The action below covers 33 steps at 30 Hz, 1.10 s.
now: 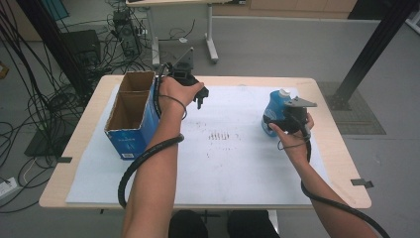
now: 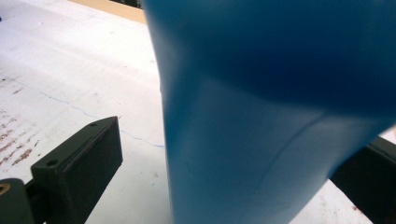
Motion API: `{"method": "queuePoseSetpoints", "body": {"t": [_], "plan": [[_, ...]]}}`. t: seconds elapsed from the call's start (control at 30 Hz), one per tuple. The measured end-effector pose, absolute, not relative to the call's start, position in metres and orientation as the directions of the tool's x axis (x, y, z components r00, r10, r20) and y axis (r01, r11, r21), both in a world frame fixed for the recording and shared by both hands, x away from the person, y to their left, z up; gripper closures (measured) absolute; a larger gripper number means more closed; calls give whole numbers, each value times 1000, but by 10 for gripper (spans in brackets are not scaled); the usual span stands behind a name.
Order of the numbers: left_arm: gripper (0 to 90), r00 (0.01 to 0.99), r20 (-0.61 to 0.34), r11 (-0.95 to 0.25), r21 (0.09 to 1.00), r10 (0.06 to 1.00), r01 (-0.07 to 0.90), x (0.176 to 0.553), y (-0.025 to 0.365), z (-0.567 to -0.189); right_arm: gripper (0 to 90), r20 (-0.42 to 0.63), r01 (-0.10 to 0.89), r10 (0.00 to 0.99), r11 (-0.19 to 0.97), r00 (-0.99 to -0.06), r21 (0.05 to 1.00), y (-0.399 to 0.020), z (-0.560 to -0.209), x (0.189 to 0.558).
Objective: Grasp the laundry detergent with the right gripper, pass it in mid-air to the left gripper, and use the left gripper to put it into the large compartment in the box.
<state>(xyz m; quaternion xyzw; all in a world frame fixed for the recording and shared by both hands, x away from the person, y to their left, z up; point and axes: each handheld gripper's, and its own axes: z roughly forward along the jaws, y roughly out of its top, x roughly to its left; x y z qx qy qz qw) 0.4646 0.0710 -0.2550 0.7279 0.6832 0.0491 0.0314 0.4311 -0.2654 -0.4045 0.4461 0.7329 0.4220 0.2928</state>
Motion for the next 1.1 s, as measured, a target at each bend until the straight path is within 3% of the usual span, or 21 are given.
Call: {"method": "queuePoseSetpoints", "body": {"t": [1.1], "plan": [[52, 55, 28, -58, 120, 998, 991, 465, 73, -253, 16, -60, 402, 899, 252, -434, 880, -265, -405, 431]]}}
